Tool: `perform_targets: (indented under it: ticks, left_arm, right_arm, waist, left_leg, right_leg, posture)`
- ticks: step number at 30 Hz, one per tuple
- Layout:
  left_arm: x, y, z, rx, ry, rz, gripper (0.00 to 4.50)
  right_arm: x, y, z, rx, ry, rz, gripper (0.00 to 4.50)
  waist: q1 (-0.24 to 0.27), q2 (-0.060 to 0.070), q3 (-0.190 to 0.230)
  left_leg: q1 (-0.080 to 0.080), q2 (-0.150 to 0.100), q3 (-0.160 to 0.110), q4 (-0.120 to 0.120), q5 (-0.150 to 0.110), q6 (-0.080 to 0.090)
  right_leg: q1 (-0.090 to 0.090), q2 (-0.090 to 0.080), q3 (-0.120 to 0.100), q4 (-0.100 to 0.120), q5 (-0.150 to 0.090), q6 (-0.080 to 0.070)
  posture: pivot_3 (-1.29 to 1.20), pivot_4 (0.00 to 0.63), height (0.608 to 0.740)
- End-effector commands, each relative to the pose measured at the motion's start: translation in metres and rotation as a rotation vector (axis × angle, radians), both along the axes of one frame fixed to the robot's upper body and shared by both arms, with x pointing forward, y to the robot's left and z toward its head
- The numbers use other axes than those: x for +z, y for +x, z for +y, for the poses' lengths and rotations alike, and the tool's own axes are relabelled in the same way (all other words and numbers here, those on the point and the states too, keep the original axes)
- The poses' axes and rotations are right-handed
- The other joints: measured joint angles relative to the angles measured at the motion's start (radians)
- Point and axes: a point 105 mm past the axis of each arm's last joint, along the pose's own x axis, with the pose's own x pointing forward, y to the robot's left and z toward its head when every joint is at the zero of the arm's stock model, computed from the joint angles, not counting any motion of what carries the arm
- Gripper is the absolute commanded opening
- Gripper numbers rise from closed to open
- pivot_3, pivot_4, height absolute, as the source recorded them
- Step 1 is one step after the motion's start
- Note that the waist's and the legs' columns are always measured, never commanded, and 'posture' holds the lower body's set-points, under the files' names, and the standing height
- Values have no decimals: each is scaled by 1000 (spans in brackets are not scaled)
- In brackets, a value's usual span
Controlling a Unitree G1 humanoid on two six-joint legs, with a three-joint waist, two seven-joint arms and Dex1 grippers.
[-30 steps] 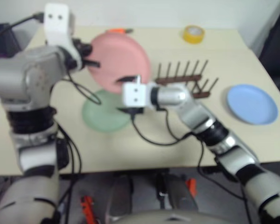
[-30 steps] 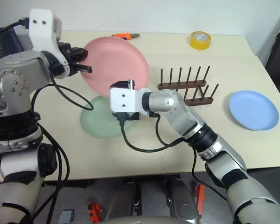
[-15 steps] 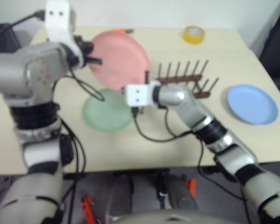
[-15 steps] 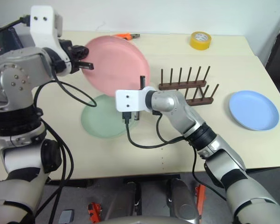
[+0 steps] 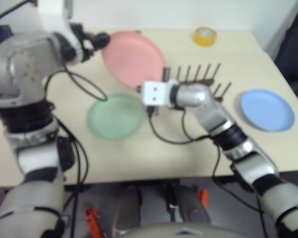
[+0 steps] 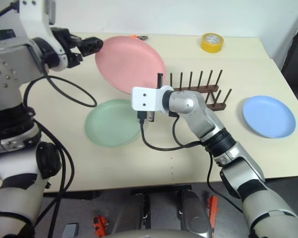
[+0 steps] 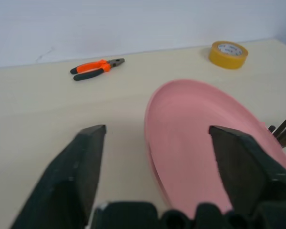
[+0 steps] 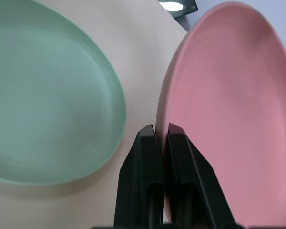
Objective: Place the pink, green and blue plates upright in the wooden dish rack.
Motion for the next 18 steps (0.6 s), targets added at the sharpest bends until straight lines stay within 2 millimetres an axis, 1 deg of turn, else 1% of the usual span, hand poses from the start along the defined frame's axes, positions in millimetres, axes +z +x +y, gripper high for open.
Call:
perform_targets:
  ticks: [1, 3, 4, 6, 8, 11, 13, 15, 16, 18]
  left_arm:
    - [76, -45, 2, -97, -41, -246, 4479]
    - [95, -68, 5, -169, -48, -322, 4479]
    - [101, -81, 9, -211, -52, -362, 4479]
    - [99, -96, 24, -229, -44, -410, 4479]
    - [86, -108, 27, -292, -14, -444, 4479]
    - [59, -125, 12, -477, 0, -464, 4479]
    - [34, -136, -4, -626, 4, -435, 4479]
    - [8, -133, -13, -682, 24, -365, 4479]
    - [-4, -127, -16, -685, 27, -325, 4479]
    - [-21, -117, -22, -703, 29, -270, 4479]
  right_arm:
    - [31, -4, 6, 51, 91, -32, 0]
    - [41, -3, 6, 61, 152, 6, 0]
    - [52, -3, 3, 67, 211, 42, 0]
    - [78, -1, -5, 77, 343, 103, 0]
    - [101, 4, -21, 68, 458, 170, 0]
    - [125, 13, -52, 37, 592, 274, 0]
    - [142, 20, -80, -4, 676, 313, 0]
    - [160, 29, -115, -58, 801, 370, 0]
    - [167, 33, -134, -90, 852, 399, 0]
    - [172, 37, -167, -129, 924, 471, 0]
  waist:
    - [-6, -2, 1]
    - [-14, -1, 2]
    - [-18, -1, 2]
    - [-20, 1, 3]
    - [-18, 2, 3]
    - [-4, 1, 3]
    - [5, 0, 2]
    - [11, 0, 2]
    - [16, 0, 2]
    - [25, 0, 2]
  left_leg:
    - [0, 0, 0, 0, 0, 0]
    - [0, 0, -1, -1, 0, 0]
    - [0, 0, 0, -1, 0, -1]
    - [2, 1, 2, -2, -1, -2]
    - [3, 2, 1, -2, -1, -2]
    - [2, 3, 0, -1, 1, -7]
    - [1, 3, -1, 1, 2, -7]
    - [1, 2, -1, 1, 2, -7]
    - [1, 1, 0, 1, 2, -6]
    - [1, -1, 1, 1, 3, -5]
  right_leg:
    - [0, 0, 0, 0, 0, 0]
    - [0, 0, 0, -1, 0, 0]
    - [0, 0, 1, -1, 0, 0]
    - [0, -1, 2, -1, 0, 0]
    - [0, -1, 2, 0, -1, 0]
    - [1, -1, -1, 1, 0, -1]
    - [2, -1, -4, 1, 0, -3]
    - [2, -2, -2, 0, 0, -4]
    - [2, -3, -1, 0, -1, -6]
    - [2, -3, -1, 0, -2, -8]
  posture:
    - [0, 150, 740]
    - [0, 150, 740]
    - [0, 150, 740]
    - [0, 150, 740]
    - [0, 150, 740]
    - [0, 150, 740]
    - [0, 150, 740]
    - [0, 150, 740]
    - [0, 150, 740]
    - [0, 150, 740]
